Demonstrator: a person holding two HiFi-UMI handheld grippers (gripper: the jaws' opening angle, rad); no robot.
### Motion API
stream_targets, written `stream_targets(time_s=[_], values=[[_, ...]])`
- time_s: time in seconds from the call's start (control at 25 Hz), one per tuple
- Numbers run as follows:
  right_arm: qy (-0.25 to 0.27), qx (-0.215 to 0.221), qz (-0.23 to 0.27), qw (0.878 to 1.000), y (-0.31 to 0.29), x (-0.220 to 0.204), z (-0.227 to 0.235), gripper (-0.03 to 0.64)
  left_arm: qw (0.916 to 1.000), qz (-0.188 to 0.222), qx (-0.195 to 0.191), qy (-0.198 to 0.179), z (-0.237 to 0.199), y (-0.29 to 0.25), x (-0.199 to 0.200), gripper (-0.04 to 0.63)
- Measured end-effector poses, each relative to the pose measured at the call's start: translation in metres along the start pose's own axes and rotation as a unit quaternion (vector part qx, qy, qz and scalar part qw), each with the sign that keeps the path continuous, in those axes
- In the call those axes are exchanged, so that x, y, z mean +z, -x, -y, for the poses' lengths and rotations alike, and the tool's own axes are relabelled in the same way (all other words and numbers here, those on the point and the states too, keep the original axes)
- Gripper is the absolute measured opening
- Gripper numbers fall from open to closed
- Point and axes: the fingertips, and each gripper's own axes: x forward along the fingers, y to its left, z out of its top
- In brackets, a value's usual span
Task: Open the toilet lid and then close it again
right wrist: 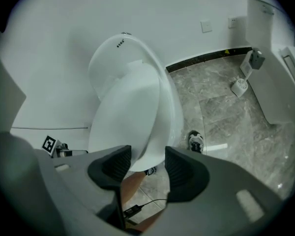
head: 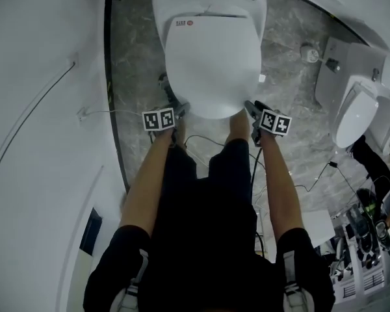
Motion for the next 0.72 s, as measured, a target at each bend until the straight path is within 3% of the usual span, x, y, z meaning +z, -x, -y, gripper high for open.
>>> stream_targets(time_s=[0.12,0.72], values=[[0.003,-0.006,-0.01,1.0,-0.009,-0.005,0.007,0.219,0.9997,-0.008,0.012,-0.019,-0.008,-0.009,-0.004,0.242],[0.016,-0.023,-0.036,0.999,-0.056,-0.012,0.033,0.219,0.9987,-0.032,0.034,-0.021,-0.046,-0.049,-0.008,0.242]])
